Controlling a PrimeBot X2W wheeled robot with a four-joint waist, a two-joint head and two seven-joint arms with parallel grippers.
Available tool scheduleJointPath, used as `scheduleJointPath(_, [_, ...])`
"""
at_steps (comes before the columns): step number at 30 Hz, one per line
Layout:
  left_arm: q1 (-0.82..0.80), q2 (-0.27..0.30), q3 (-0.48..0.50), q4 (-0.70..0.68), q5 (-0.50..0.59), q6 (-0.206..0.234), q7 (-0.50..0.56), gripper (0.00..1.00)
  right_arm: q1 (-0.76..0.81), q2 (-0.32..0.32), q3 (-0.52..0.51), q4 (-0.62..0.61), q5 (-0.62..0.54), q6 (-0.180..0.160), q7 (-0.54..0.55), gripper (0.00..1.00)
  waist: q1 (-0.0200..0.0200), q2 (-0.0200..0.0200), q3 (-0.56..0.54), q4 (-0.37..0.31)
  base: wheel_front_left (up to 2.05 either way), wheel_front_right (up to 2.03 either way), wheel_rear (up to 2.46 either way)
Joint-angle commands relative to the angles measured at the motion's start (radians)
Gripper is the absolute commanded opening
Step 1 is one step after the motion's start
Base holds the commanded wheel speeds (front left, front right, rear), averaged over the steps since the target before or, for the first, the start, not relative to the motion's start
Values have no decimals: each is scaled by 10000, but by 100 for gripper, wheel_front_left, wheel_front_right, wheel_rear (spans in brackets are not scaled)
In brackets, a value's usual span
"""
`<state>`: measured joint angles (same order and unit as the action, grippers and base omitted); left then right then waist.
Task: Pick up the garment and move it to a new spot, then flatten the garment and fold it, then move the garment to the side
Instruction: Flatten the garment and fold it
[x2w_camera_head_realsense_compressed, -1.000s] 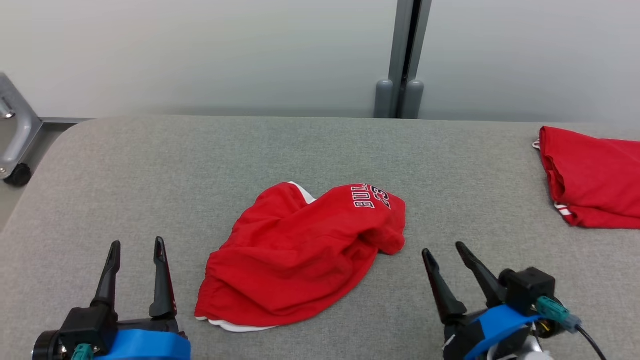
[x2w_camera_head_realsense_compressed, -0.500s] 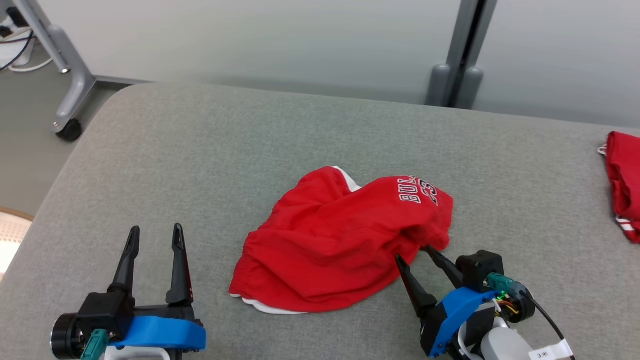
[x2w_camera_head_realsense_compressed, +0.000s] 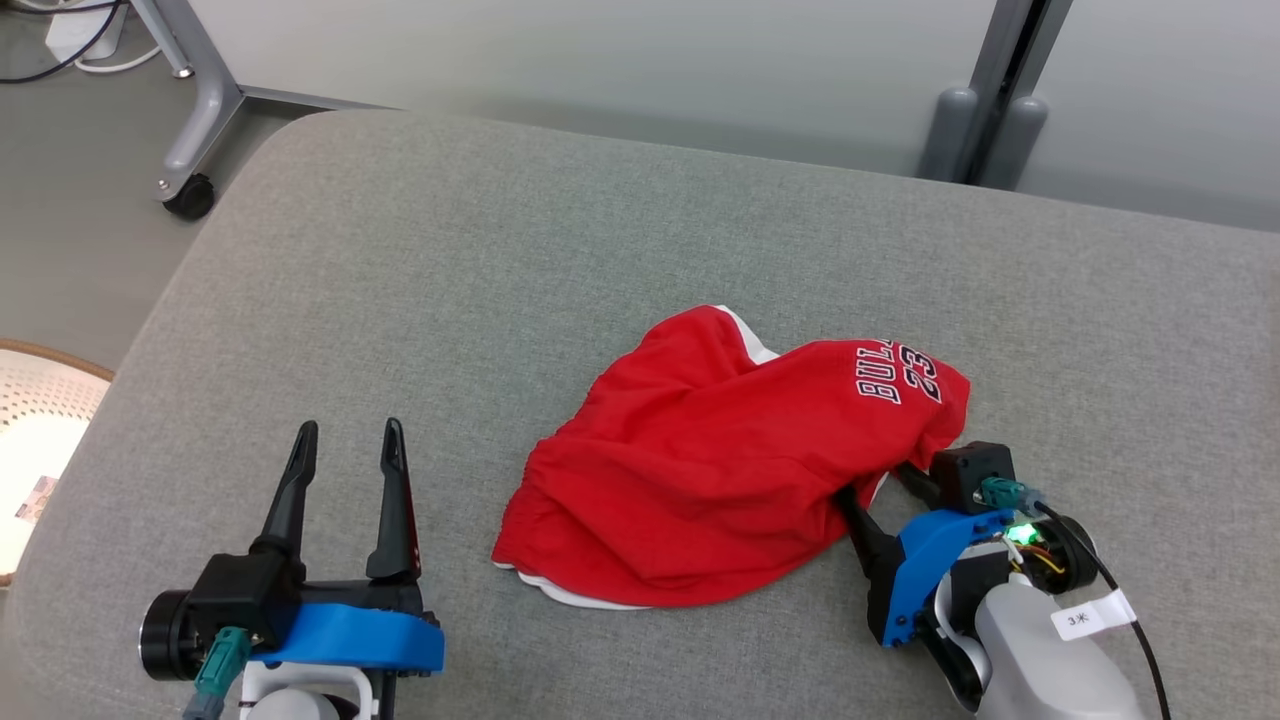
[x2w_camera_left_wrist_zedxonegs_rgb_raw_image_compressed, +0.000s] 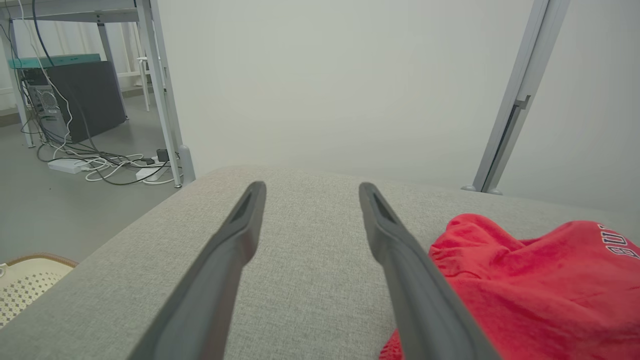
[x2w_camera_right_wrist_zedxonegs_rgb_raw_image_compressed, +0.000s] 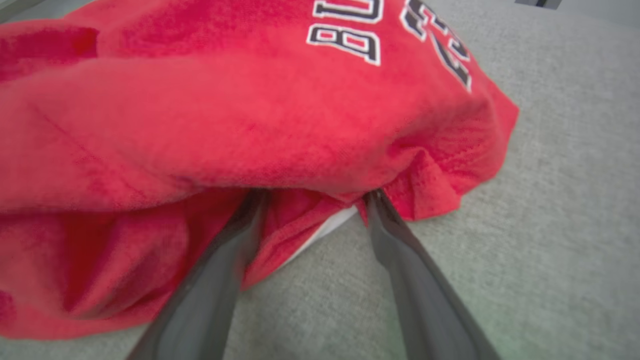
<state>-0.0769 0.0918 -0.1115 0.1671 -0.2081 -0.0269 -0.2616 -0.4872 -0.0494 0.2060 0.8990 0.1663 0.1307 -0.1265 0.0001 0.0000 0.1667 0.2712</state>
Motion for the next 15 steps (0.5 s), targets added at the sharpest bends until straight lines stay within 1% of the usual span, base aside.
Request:
scheduleJointPath(1, [-151, -19, -7, 45, 85, -36, -43, 100, -186, -22, 50, 326, -70, 2, -53, 100, -1, 0, 34, 40, 0, 0, 0])
scheduleJointPath(3, [-192, -80, -9, 84, 99, -69, -43, 100, -265, -20, 217, 659, 93, 2, -142, 100, -1, 0, 43, 54, 0, 0, 0])
scheduleJointPath(4, [-194, -101, 10, 90, 128, -76, -43, 100, -280, -20, 363, 788, 219, 2, -166, 73, -1, 0, 38, 20, 0, 0, 0])
scheduleJointPath(5, [-176, -118, 38, 91, 155, -81, -43, 100, -274, -20, 486, 890, 323, 3, -242, 50, -1, 0, 25, -24, 0, 0, 0])
scheduleJointPath(6, [-134, -130, 66, 101, 164, -78, -43, 100, -267, -14, 601, 974, 400, 5, -295, 0, -1, 0, 3, -83, 0, 0, 0])
scheduleJointPath(10, [44, -160, 191, 169, 198, -145, -43, 100, -254, -14, 781, 1179, 709, 2, -663, 0, -1, 0, -163, -398, 0, 0, 0])
scheduleJointPath(15, [182, -196, 305, 183, 261, -177, -43, 100, 97, -81, 890, 861, 750, 0, -1082, 0, -1, 0, -423, -930, 0, 0, 0])
